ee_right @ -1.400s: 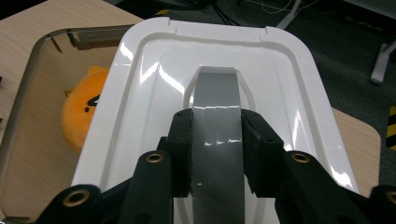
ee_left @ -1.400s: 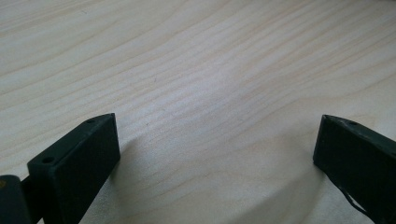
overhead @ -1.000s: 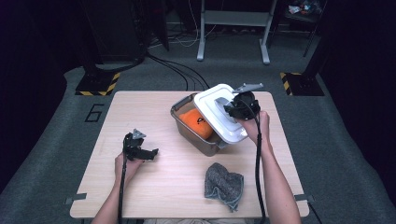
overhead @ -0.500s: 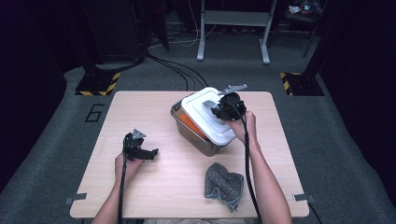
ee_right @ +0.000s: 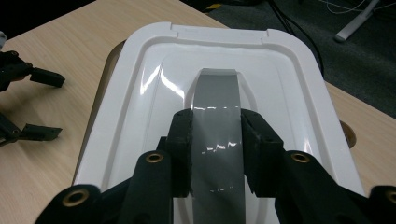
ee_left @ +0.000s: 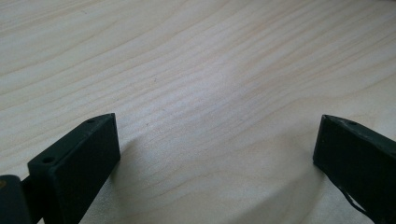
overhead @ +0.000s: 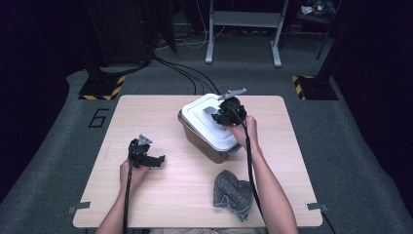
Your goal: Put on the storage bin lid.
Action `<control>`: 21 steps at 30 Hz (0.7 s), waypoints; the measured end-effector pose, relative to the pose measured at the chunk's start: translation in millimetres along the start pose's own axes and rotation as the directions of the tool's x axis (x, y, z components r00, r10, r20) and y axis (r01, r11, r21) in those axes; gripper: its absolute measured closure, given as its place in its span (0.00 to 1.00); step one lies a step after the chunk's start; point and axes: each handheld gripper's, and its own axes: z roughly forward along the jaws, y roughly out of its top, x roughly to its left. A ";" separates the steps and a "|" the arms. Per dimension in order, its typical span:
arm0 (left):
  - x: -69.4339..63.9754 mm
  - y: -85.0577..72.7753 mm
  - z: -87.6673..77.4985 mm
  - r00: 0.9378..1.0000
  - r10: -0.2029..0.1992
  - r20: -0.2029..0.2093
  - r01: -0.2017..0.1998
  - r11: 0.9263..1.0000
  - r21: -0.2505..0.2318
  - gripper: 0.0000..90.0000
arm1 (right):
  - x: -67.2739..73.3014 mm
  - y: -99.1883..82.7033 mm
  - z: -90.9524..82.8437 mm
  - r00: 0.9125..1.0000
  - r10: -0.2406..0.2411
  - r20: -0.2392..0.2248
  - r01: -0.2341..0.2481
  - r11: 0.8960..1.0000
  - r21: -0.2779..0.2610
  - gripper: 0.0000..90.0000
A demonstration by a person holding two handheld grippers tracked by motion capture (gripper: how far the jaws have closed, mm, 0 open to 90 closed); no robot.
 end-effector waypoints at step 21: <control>-0.1 -0.1 -0.2 1.000 0.001 -0.001 -0.001 1.000 0.001 0.00 | 9.6 -1.5 9.6 0.999 -0.031 -0.026 0.031 1.000 0.004 0.72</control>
